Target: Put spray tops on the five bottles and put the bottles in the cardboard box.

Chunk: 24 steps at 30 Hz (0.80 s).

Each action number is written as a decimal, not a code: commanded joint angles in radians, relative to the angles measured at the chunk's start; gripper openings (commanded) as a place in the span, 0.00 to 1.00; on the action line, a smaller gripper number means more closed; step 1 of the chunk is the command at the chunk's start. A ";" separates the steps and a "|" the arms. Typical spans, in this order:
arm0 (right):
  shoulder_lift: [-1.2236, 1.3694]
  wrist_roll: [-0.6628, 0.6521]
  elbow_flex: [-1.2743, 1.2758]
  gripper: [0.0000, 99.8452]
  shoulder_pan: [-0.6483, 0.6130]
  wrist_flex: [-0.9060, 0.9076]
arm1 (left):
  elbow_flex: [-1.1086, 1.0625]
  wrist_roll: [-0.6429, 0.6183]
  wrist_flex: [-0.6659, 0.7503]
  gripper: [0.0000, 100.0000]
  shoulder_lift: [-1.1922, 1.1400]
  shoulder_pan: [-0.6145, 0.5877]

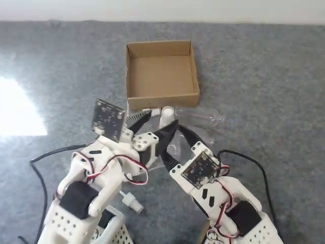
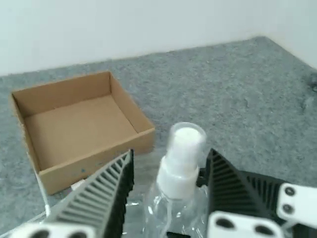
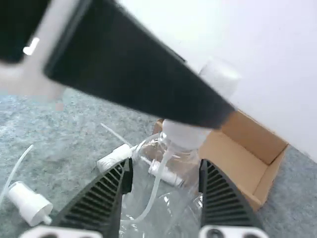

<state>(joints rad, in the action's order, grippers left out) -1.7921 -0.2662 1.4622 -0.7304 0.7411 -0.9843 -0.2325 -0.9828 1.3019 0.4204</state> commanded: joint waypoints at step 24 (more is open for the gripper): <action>-0.024 -0.008 -0.058 0.10 0.021 -0.051 | 0.202 0.003 -0.097 0.21 0.347 -0.342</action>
<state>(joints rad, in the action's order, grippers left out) -1.7921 -0.2662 1.4622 -0.7211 0.7181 -0.8309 -0.2325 -1.0825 1.6072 0.1442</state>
